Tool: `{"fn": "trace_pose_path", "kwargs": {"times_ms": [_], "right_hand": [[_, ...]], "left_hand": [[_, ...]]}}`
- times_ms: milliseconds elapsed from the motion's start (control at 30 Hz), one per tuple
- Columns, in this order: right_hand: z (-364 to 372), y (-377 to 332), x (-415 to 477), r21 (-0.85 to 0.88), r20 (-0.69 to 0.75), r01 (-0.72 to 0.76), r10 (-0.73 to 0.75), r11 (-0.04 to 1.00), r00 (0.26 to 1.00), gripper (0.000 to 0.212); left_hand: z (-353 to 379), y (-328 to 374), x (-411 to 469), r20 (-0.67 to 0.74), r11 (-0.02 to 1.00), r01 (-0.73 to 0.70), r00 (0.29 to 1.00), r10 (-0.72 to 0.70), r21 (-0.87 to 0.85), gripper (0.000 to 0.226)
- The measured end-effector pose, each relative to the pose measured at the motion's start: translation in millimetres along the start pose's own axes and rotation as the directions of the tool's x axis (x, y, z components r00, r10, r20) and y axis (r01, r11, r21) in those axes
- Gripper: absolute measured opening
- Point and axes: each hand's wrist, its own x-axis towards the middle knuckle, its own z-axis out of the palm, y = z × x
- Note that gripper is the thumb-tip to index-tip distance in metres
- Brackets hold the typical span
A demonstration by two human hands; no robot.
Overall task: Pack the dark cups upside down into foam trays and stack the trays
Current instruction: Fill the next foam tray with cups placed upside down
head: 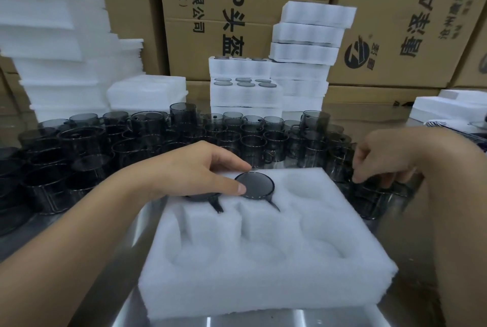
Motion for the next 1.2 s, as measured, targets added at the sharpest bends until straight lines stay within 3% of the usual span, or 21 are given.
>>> {"fn": "trace_pose_path", "kwargs": {"times_ms": [200, 533, 767, 867, 1000, 1100, 1200], "right_hand": [[7, -16, -2, -0.082, 0.012, 0.071, -0.071, 0.994, 0.997, 0.033], [15, -35, -5, -0.088, -0.024, 0.191, -0.194, 0.978, 0.981, 0.019], [9, -31, -3, 0.017, -0.249, 0.228, -0.216, 0.974, 0.944, 0.023], [7, -30, -3, 0.089, -0.398, 0.264, -0.209, 0.960, 0.893, 0.023], [6, -37, -3, 0.262, -0.649, 0.429, -0.171, 0.864, 0.741, 0.019], [10, -45, -2, 0.363, -0.737, 0.580, -0.156, 0.729, 0.657, 0.018], [18, -56, 1, 0.477, -0.752, 0.695, -0.158, 0.539, 0.639, 0.023]], "left_hand": [[0, 1, 0, -0.002, 1.000, -0.002, 1.000, 0.002, -0.002, 0.035], [1, 0, 0, 0.011, 1.000, -0.010, 1.000, 0.010, -0.020, 0.031], [1, -1, 1, 0.009, 1.000, -0.017, 1.000, 0.018, -0.021, 0.029], [2, -1, 1, 0.017, 0.999, -0.020, 1.000, 0.020, -0.031, 0.028], [2, 0, 1, 0.027, 0.999, -0.032, 0.999, 0.033, -0.021, 0.028], [3, 0, 0, 0.020, 0.998, -0.039, 0.999, 0.039, -0.041, 0.026], [10, 3, 4, -0.207, 0.980, -0.119, 0.975, 0.084, -0.161, 0.032]]}}
